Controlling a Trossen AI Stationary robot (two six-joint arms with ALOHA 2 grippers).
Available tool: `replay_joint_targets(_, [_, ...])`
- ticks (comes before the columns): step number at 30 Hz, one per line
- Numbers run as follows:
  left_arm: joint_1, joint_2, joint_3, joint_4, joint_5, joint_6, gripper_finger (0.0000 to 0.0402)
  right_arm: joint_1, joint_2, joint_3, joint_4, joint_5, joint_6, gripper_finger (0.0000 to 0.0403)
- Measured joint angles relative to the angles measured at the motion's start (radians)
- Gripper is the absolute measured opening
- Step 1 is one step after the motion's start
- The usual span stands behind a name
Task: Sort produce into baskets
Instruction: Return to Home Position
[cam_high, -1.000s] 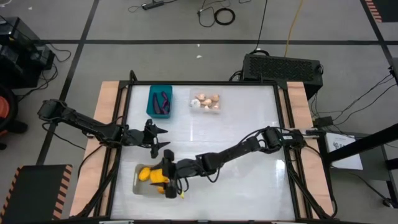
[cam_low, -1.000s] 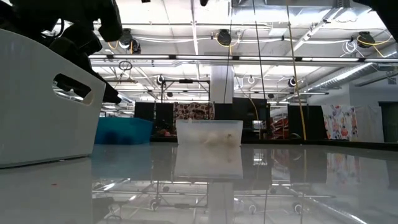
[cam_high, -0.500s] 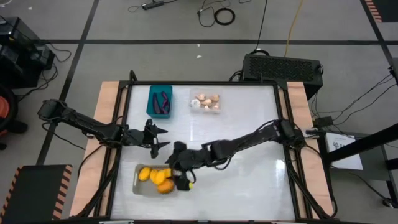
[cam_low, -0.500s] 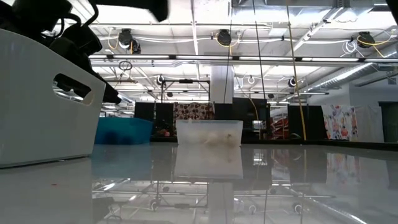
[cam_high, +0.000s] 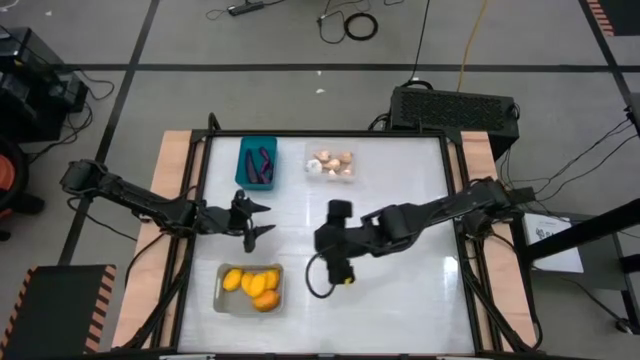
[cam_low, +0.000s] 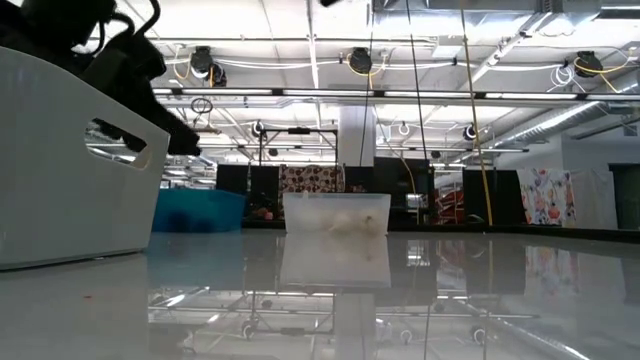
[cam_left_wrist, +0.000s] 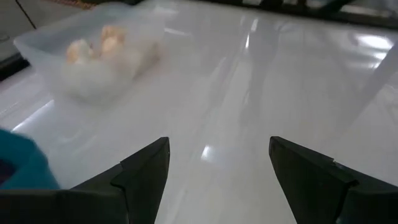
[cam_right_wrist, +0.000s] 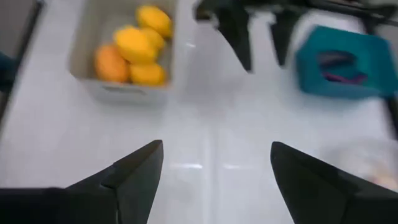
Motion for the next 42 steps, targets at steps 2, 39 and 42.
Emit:
replay_joint_targets(2, [0.000,0.000,0.015,0.020,0.001,0.000,0.0281,0.004,-0.017,0.000,-0.067,0.048,0.014,0.0290])
replay_joint_targets(39, [-0.272,-0.510,0.078,-0.222,-0.104,0.196,0.0281,-0.237,-1.231,-1.661,1.217,0.052,0.073,0.0290])
replay_joint_targets(42, [-0.271,-0.510,0.019,-0.098,-0.111,0.217,0.0281,-0.270,-1.311,-1.679,1.191,0.002,0.073,0.0290])
